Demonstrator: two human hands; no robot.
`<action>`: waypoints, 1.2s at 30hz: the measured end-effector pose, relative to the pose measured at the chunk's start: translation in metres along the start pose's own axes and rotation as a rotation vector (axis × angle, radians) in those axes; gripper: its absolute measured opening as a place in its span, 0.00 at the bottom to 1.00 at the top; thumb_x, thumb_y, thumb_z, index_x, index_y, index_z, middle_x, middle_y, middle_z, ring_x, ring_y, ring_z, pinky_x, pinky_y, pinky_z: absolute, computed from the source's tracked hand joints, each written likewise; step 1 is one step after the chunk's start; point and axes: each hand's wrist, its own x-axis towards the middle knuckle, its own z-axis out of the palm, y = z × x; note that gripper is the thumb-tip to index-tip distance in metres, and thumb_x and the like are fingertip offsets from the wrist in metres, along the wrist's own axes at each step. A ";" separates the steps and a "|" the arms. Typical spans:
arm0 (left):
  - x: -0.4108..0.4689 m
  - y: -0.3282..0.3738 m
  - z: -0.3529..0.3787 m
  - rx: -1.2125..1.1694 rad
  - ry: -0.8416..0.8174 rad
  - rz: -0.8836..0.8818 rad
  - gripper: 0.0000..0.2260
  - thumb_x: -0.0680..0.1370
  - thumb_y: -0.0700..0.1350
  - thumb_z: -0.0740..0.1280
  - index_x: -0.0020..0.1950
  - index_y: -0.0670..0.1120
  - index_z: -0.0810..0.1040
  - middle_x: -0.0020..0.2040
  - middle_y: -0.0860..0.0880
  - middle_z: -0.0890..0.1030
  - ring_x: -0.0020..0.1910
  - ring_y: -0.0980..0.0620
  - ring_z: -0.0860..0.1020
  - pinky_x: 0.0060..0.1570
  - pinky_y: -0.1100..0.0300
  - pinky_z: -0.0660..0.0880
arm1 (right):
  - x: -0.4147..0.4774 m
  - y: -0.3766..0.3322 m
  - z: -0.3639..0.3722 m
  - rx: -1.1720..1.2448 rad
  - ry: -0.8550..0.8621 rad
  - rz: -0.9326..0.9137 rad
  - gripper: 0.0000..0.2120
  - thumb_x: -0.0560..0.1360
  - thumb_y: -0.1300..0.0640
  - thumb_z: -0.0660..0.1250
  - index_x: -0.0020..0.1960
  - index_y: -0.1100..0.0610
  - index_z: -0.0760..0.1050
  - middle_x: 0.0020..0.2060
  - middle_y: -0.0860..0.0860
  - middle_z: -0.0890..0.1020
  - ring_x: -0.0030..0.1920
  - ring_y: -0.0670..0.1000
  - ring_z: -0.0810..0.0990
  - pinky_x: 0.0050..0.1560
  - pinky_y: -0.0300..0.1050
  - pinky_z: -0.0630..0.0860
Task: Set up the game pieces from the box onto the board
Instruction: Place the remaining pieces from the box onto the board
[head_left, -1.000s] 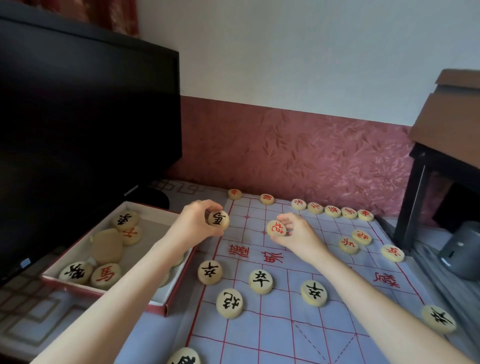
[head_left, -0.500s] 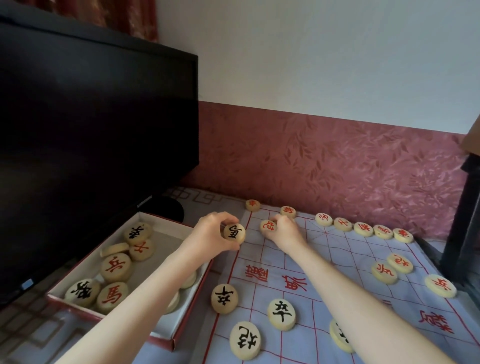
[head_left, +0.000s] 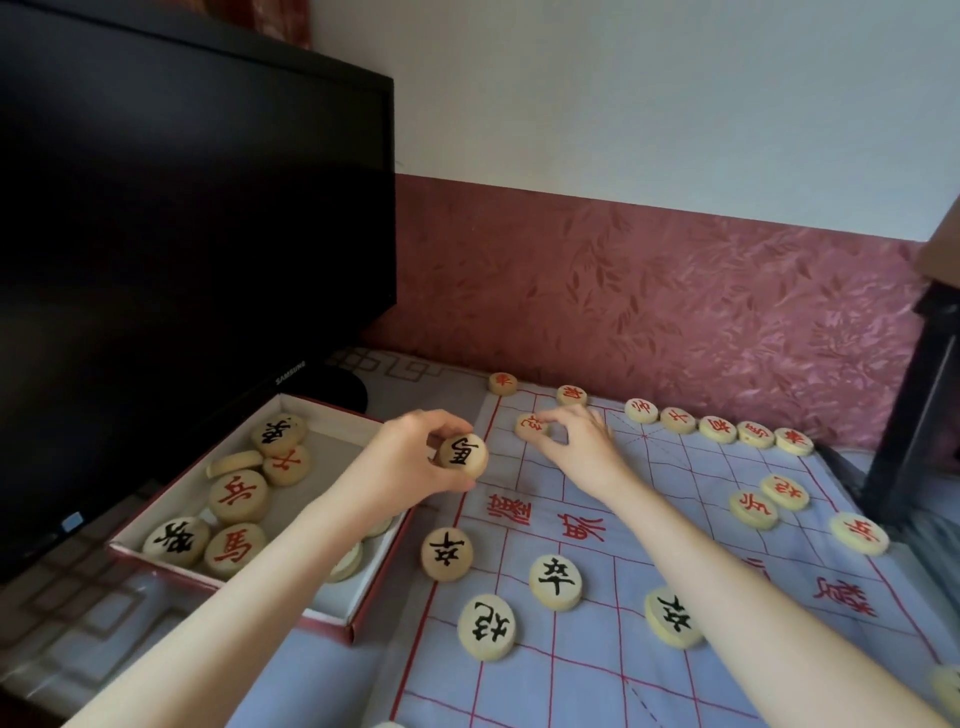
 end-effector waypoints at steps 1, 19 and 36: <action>-0.009 0.004 -0.001 0.000 -0.006 0.014 0.22 0.65 0.47 0.77 0.57 0.55 0.76 0.52 0.56 0.79 0.50 0.60 0.76 0.52 0.66 0.72 | -0.006 -0.002 -0.005 0.014 -0.016 -0.013 0.17 0.77 0.47 0.62 0.63 0.50 0.74 0.63 0.50 0.72 0.68 0.53 0.63 0.63 0.45 0.57; -0.173 0.029 0.000 0.139 -0.234 0.221 0.23 0.65 0.57 0.75 0.58 0.61 0.74 0.52 0.66 0.73 0.57 0.63 0.68 0.56 0.74 0.64 | -0.130 -0.020 -0.039 0.110 -0.043 -0.127 0.09 0.77 0.52 0.64 0.56 0.45 0.76 0.57 0.43 0.75 0.65 0.47 0.62 0.63 0.44 0.58; -0.189 0.015 0.026 0.282 -0.195 0.316 0.26 0.65 0.64 0.65 0.62 0.60 0.72 0.54 0.63 0.73 0.55 0.64 0.64 0.60 0.67 0.62 | -0.169 -0.028 -0.060 0.101 -0.026 -0.176 0.10 0.77 0.52 0.64 0.58 0.46 0.76 0.59 0.42 0.75 0.65 0.46 0.62 0.67 0.45 0.58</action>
